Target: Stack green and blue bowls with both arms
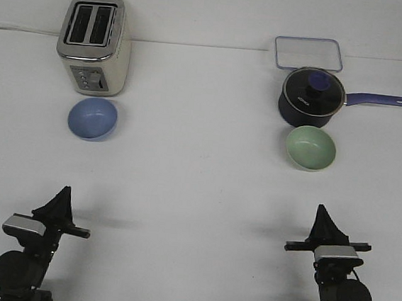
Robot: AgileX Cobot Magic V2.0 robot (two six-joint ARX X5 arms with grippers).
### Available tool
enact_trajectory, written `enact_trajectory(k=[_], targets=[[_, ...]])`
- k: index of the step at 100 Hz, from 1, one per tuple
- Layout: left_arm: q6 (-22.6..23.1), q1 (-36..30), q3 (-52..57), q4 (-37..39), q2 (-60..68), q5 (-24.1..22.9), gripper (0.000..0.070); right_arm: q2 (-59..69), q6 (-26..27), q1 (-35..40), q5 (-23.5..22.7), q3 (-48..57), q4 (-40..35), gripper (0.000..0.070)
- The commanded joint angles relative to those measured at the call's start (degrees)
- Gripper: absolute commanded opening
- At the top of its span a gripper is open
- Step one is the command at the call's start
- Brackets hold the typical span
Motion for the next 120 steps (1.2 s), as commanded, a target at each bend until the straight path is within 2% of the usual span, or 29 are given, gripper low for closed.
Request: enact_trajectory(k=[1, 25, 43, 68, 106, 120], targets=[[0.28, 0.04, -1.14, 0.61, -0.13, -0.22, 0.0012, -0.04, 0.15, -0.04, 0.04, -0.11, 1.05, 0.0009], [0.28, 0.04, -1.14, 0.61, -0.13, -0.22, 0.0012, -0.04, 0.17, -0.04, 0.04, 0.31, 2.62, 0.0009], [0.28, 0.04, -1.14, 0.61, -0.13, -0.22, 0.0012, 0.07, 0.61, -0.04, 0.11, 5.27, -1.22, 0.0009], [0.28, 0.04, -1.14, 0.61, -0.13, -0.22, 0.0012, 8.70, 1.75, -0.04, 0.28, 21.64, -15.34, 0.0009], [0.28, 0.04, -1.14, 0.61, -0.13, -0.22, 0.0012, 37.90, 1.25, -0.04, 0.24, 51.63, -43.52, 0.0009], [0.28, 0.04, -1.14, 0.61, -0.13, -0.22, 0.0012, 46.69, 1.31, -0.04, -0.22, 57.51, -49.09, 0.0009]])
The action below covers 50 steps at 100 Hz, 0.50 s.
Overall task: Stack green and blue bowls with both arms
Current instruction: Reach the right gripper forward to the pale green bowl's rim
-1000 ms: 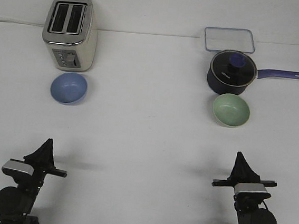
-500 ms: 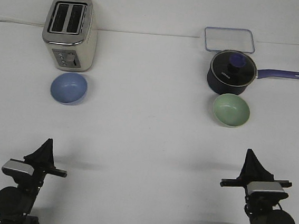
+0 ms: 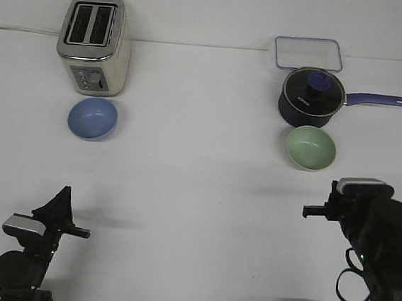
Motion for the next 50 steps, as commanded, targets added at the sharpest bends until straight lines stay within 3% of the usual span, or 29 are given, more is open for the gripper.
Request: enact_trajectory(k=[1, 38, 44, 50], targets=[[0.28, 0.04, -1.14, 0.61, -0.11, -0.22, 0.0012, 3.41, 0.07, -0.04, -0.17, 2.10, -1.27, 0.0009], [0.28, 0.04, -1.14, 0.61, -0.11, -0.22, 0.0012, 9.38, 0.66, -0.04, -0.11, 3.30, -3.17, 0.0015], [0.28, 0.04, -1.14, 0.61, -0.11, -0.22, 0.0012, 9.29, 0.66, -0.04, -0.13, 3.30, -3.37, 0.0094], [0.28, 0.04, -1.14, 0.61, -0.11, -0.22, 0.0012, 9.27, 0.66, -0.04, -0.13, 3.30, -3.69, 0.0279]])
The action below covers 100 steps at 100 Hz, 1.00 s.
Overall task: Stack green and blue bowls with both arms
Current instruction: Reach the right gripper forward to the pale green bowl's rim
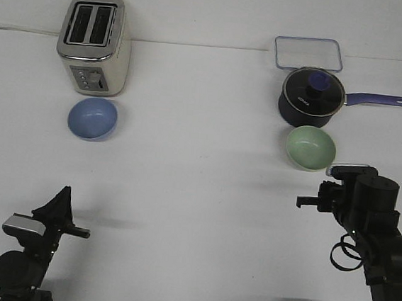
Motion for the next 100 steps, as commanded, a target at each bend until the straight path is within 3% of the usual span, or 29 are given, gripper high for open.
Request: enact_trajectory(k=[1, 7, 10, 46, 100], targets=[[0.28, 0.04, -1.14, 0.61, -0.13, -0.22, 0.0012, 0.39, 0.59, 0.00, -0.04, 1.31, -0.02, 0.0315], [0.28, 0.04, -1.14, 0.61, -0.13, -0.22, 0.0012, 0.39, 0.61, 0.00, -0.02, 1.31, -0.68, 0.0485], [0.28, 0.04, -1.14, 0.61, -0.13, -0.22, 0.0012, 0.39, 0.61, 0.00, -0.02, 1.31, -0.94, 0.0513], [0.28, 0.04, -1.14, 0.61, -0.13, -0.22, 0.0012, 5.09, 1.18, -2.69, 0.11, 3.43, 1.77, 0.0510], [0.28, 0.04, -1.14, 0.61, -0.13, -0.22, 0.0012, 39.32, -2.05, -11.04, -3.45, 18.49, 7.26, 0.0509]])
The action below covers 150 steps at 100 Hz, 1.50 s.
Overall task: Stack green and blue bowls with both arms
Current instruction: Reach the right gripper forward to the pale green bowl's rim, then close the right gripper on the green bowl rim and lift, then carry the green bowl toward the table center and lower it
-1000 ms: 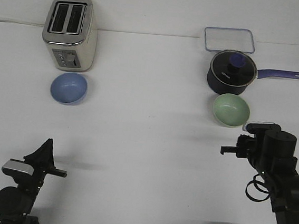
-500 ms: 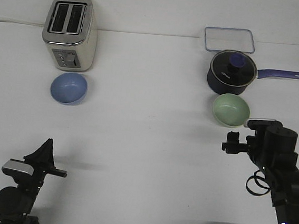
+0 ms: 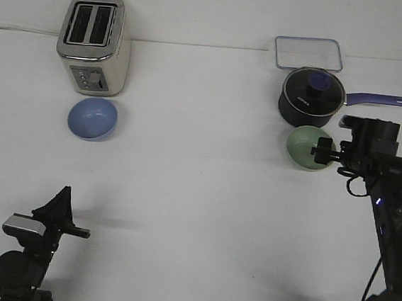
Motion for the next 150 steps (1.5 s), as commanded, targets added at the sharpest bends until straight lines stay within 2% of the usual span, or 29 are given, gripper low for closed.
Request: enact_trajectory(k=[1, 29, 35, 41, 46, 52, 55, 75, 112, 127, 141, 150], targets=[[0.31, 0.04, -1.14, 0.61, -0.13, -0.22, 0.0012, 4.07, -1.46, -0.13, -0.09, 2.10, 0.50, 0.0509], [0.31, 0.04, -1.14, 0.61, -0.13, -0.22, 0.0012, 13.25, -2.16, -0.57, 0.07, 2.75, 4.72, 0.0507], [0.31, 0.04, -1.14, 0.61, -0.13, -0.22, 0.0012, 14.25, -2.16, -0.70, 0.22, 2.75, 4.79, 0.0477], [0.31, 0.04, -1.14, 0.59, -0.13, -0.22, 0.0012, 14.97, -2.14, -0.90, 0.22, 2.75, 4.85, 0.0398], [0.31, 0.04, -1.14, 0.59, -0.13, -0.22, 0.0012, 15.04, -2.14, -0.90, 0.26, 2.75, 4.85, 0.0273], [0.31, 0.04, -1.14, 0.61, -0.13, -0.22, 0.0012, 15.04, -2.16, -0.90, 0.24, 2.75, 5.16, 0.0064], [0.31, 0.04, -1.14, 0.59, -0.13, -0.22, 0.0012, 15.04, -2.16, -0.92, 0.22, 2.75, 5.27, 0.0000], [0.31, 0.04, -1.14, 0.59, -0.13, -0.22, 0.0012, 14.80, -1.66, -0.96, -0.48, 2.75, 5.18, 0.0000], [0.31, 0.04, -1.14, 0.59, -0.13, -0.22, 0.0012, 5.16, 0.79, 1.66, -12.07, 5.29, -2.99, 0.0000], [0.31, 0.04, -1.14, 0.59, -0.13, -0.22, 0.0012, 1.14, 1.42, 7.06, -18.18, 5.31, -4.63, 0.0000], [0.31, 0.04, -1.14, 0.57, -0.13, -0.22, 0.0012, 1.01, 1.40, 14.91, -17.84, 5.11, -6.75, 0.0000], [0.31, 0.04, -1.14, 0.57, -0.13, -0.22, 0.0012, 1.14, 2.03, 20.28, -17.62, 3.85, -5.66, 0.0000]])
